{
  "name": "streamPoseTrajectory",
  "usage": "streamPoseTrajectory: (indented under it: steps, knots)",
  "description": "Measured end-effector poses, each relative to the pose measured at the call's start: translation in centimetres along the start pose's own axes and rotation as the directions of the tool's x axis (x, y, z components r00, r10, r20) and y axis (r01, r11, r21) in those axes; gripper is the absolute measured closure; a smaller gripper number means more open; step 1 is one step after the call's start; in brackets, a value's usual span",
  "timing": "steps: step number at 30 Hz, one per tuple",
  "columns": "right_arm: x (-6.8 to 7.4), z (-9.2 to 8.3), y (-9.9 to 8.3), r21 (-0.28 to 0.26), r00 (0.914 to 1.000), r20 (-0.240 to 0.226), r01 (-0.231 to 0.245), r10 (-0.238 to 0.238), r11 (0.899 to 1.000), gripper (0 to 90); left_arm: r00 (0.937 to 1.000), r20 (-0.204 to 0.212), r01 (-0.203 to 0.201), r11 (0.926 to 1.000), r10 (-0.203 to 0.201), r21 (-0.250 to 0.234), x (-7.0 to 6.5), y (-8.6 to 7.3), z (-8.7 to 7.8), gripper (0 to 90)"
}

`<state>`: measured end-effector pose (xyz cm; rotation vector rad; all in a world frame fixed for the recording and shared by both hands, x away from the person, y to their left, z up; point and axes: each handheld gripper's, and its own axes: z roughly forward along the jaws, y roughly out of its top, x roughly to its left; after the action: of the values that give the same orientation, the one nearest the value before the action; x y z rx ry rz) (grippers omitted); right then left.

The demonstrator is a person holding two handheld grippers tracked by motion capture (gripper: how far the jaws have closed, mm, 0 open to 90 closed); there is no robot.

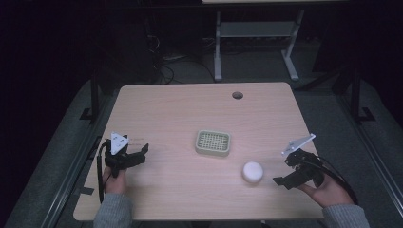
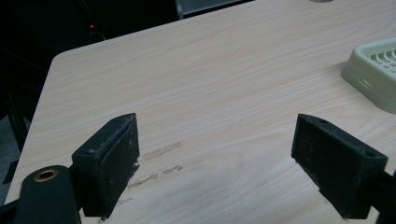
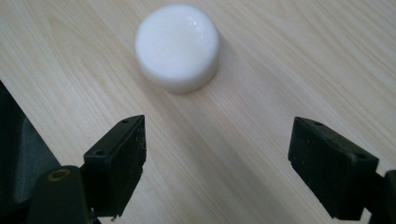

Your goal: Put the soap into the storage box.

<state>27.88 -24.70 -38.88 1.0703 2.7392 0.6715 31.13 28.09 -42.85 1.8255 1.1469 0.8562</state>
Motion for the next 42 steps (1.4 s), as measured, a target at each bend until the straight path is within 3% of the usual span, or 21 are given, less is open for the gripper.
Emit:
streamPoseTrajectory:
  steps: [27,42]
  knots:
    - [0.9,1.9,3.8,0.036,0.9977,-0.024,0.064,-0.063,0.997,17.4,1.0000,-0.003,0.008,1.0000,-0.008,0.004,0.1,0.0,0.0,14.8]
    - [1.4,4.5,5.9,0.095,0.9948,-0.043,0.097,-0.093,0.991,16.1,1.0000,-0.004,0.009,1.0000,-0.009,0.003,0.1,0.0,0.0,14.8]
